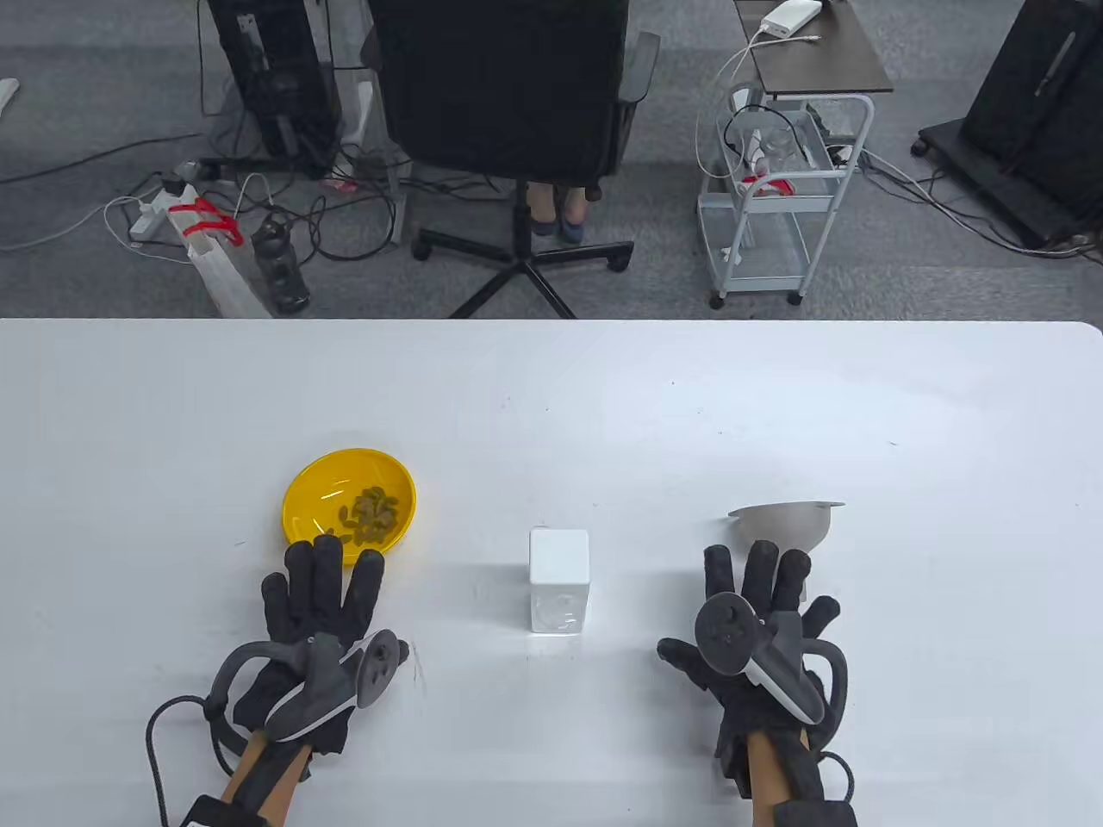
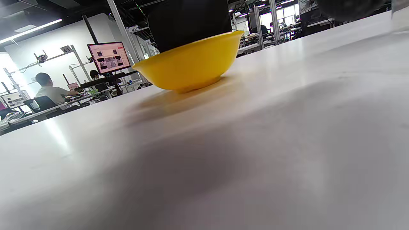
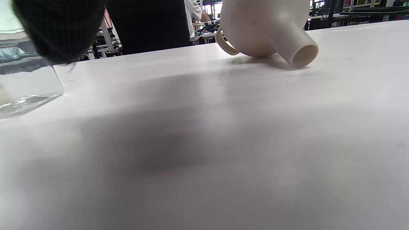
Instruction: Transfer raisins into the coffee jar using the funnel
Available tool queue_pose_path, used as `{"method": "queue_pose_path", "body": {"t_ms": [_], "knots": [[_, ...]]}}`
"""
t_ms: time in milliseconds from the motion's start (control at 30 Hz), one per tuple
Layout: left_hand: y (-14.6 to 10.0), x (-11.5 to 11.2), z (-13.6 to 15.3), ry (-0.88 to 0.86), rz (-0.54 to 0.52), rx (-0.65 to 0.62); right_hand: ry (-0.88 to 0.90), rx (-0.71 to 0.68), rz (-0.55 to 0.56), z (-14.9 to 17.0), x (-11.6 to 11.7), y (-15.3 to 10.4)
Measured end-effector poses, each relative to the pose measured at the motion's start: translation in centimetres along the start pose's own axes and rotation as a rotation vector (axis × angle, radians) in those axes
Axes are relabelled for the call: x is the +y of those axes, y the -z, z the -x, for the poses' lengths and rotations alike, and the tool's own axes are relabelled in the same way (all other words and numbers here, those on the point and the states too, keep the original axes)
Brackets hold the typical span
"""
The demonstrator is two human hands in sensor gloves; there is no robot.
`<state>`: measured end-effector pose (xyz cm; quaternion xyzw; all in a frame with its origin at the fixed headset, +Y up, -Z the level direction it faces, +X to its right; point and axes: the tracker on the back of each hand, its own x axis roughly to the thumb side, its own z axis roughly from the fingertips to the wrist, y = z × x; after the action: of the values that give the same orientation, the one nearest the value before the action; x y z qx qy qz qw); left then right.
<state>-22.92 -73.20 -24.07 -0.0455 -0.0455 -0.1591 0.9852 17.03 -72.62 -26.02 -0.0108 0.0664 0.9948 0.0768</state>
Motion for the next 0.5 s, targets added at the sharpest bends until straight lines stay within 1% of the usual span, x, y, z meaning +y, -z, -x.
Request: {"method": "queue_pose_path", "body": {"t_ms": [233,500], "knots": [[-0.06,0.09,0.06,0.0,0.0,0.004,0.026,-0.012,0.017,0.06,-0.12,-0.36],[-0.06,0.5,0.42,-0.016,-0.018,0.02,0.074,-0.047,-0.015,-0.1,0.02,-0.49]]}}
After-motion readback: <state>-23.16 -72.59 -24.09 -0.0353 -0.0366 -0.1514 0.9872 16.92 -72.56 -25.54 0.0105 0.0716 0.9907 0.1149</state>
